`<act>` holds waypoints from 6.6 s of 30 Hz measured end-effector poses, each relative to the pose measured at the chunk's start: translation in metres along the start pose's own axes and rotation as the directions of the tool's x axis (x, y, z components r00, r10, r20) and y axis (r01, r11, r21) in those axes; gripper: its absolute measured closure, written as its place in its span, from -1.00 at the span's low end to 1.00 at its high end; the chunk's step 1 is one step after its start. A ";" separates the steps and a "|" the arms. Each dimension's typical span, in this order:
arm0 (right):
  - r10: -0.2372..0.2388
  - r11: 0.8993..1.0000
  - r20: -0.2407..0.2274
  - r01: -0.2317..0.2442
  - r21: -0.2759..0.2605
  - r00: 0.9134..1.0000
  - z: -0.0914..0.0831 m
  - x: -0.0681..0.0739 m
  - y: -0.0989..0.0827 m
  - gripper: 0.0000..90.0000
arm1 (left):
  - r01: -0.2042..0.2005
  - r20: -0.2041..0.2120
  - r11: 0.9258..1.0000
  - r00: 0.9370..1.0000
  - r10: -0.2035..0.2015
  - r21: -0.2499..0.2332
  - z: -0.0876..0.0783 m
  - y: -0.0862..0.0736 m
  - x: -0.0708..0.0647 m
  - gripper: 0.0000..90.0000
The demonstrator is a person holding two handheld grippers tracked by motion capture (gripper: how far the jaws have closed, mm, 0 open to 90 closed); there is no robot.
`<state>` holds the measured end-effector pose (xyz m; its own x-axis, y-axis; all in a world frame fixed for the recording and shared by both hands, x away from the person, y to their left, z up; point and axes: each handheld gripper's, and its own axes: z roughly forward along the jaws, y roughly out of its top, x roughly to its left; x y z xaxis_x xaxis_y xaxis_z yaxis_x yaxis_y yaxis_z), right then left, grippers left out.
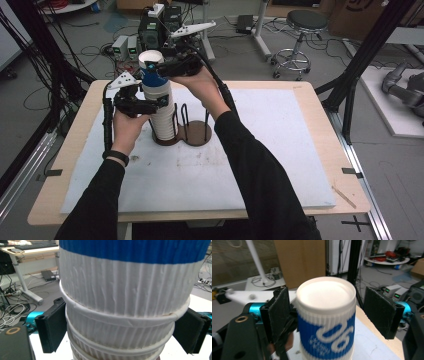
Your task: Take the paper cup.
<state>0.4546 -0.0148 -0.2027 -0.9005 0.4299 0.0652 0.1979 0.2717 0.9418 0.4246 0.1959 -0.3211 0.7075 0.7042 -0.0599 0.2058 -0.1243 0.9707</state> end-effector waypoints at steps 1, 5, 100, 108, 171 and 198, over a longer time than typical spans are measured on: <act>0.009 1.000 -0.002 -0.009 -0.001 1.000 0.003 0.000 0.000 -0.49 | 0.000 0.000 1.000 1.000 0.000 0.000 0.000 0.000 0.000 -0.74; 0.030 0.999 -0.003 -0.030 0.027 1.000 0.013 -0.001 0.000 -0.43 | -0.004 0.005 1.000 1.000 0.004 0.009 0.001 0.002 0.001 -0.74; 0.009 0.995 0.042 -0.005 -0.102 0.999 -0.199 0.016 -0.147 -0.33 | 0.001 -0.001 1.000 1.000 -0.001 0.022 -0.001 0.003 0.000 -0.74; 0.029 0.996 0.038 -0.025 -0.089 0.999 -0.201 0.020 -0.174 -0.33 | 0.001 -0.004 1.000 1.000 -0.001 0.025 -0.001 0.003 0.000 -0.74; 0.083 0.996 0.044 -0.081 -0.039 0.996 -0.196 0.021 -0.237 -0.33 | -0.015 -0.011 0.999 1.000 0.014 -0.042 -0.065 -0.030 -0.041 -0.84; 0.080 0.997 0.054 -0.079 -0.015 0.995 -0.195 0.020 -0.242 -0.33 | -0.086 0.181 0.996 0.980 0.084 0.005 -0.041 -0.087 -0.121 -0.84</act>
<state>0.3134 -0.2394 -0.3650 -0.8595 0.4962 0.1222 0.2628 0.2243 0.9384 0.2931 0.1504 -0.3891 0.8327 0.5533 -0.0195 0.1476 -0.1879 0.9710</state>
